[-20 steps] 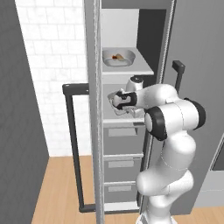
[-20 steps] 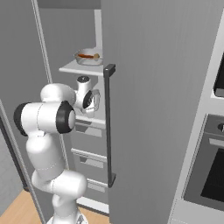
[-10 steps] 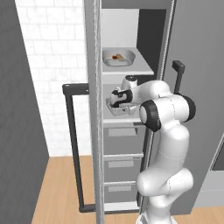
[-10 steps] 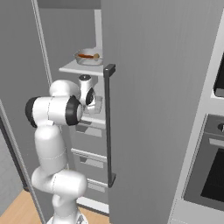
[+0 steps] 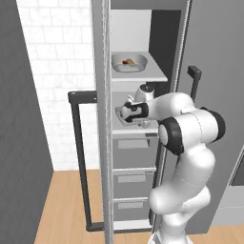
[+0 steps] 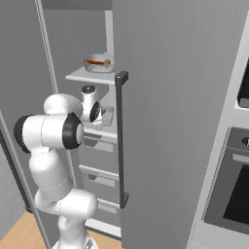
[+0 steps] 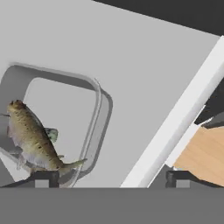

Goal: Take the meat container that has the fish and place it on the second highest rack of the freezer. Then take the vegetable container that has the sweet potato and carrot and place it on the highest rack of the freezer.

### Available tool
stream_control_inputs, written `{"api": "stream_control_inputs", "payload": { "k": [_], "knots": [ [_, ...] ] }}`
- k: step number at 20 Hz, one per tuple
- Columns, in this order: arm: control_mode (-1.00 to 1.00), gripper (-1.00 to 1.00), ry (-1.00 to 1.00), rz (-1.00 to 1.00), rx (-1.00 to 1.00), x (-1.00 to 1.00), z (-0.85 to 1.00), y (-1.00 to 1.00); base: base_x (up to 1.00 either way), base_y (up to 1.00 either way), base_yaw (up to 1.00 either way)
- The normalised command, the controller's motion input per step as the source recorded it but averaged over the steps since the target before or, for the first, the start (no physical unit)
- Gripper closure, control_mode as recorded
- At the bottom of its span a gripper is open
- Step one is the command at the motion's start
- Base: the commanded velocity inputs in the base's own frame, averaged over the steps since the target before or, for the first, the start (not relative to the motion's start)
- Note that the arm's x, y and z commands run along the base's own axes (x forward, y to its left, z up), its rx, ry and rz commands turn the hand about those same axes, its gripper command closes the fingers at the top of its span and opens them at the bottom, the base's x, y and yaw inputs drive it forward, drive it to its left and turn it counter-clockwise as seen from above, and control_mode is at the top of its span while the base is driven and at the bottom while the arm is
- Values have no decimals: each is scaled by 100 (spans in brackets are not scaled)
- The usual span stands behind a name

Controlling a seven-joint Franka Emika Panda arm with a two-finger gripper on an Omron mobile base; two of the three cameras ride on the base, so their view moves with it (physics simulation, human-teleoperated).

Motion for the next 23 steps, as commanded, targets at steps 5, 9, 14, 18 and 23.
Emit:
{"api": "stream_control_inputs", "payload": {
  "k": [5,9,14,18,23],
  "knots": [
    [-100,-100,-7,23,0,-63,87,0,0,0,0],
    [-100,-100,-8,33,0,-95,77,0,0,0,0],
    [-100,-100,-2,51,-9,-100,8,-7,0,0,0],
    [-100,-100,0,44,-13,-100,0,-2,0,0,0],
    [-100,-100,0,40,-14,-100,16,0,0,0,0]
  ]
}}
